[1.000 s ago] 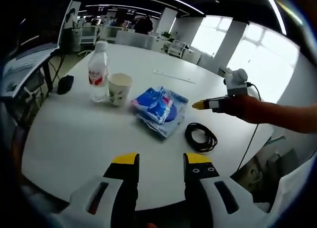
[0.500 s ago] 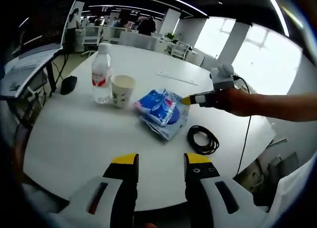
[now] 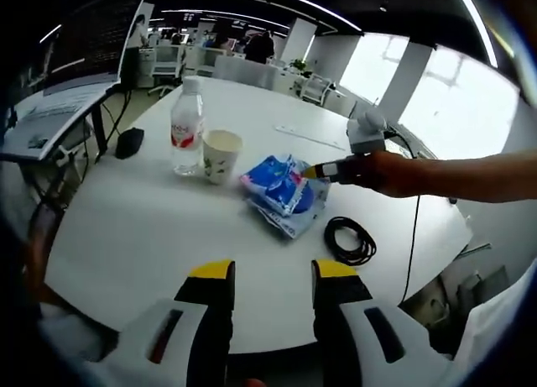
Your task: Arrange the tabletop items into an orderly group along one side of the table until the central work area is clear of visible clutter.
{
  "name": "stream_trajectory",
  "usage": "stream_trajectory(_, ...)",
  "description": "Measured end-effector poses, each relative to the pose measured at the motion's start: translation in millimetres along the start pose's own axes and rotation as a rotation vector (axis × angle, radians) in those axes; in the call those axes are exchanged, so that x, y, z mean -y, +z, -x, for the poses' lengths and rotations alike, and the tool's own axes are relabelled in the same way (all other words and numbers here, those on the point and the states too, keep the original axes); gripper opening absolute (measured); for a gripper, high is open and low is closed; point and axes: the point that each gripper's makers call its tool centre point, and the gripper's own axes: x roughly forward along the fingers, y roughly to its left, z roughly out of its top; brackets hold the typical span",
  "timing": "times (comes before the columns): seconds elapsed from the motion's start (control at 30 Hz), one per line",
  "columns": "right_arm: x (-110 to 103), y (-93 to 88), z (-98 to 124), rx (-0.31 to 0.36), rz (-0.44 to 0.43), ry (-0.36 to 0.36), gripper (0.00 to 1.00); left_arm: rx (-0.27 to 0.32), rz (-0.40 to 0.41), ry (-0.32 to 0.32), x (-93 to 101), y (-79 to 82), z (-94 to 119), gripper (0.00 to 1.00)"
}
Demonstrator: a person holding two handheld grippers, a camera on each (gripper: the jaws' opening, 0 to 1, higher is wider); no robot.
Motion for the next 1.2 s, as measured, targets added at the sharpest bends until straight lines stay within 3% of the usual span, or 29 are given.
stream_trajectory(0.1, -1, -0.5, 3, 0.0, 0.039, 0.0, 0.0, 0.001, -0.001, -0.002, 3.2, -0.4, 0, 0.35)
stream_trajectory(0.33, 0, -6.8, 15, 0.013, 0.024, 0.015, 0.0, -0.011, -0.006, -0.015, 11.5, -3.6, -6, 0.35)
stream_trajectory(0.5, 8, -18.3, 26, 0.021, -0.045, -0.003, 0.0, -0.015, -0.009, -0.026, 16.2, -4.4, -11, 0.35)
stream_trajectory(0.9, 19, -33.2, 60, 0.073, -0.113, -0.061, 0.0, -0.023, -0.021, -0.046, 22.3, -4.6, -14, 0.35)
stream_trajectory(1.0, 23, -32.8, 74, 0.112, -0.129, -0.087, 0.0, -0.016, -0.02, -0.048, 22.5, -4.0, -13, 0.35)
stream_trajectory(1.2, 37, -46.5, 91, 0.126, -0.176, -0.13, 0.0, -0.023, -0.007, -0.055, 22.6, -8.9, -15, 0.35)
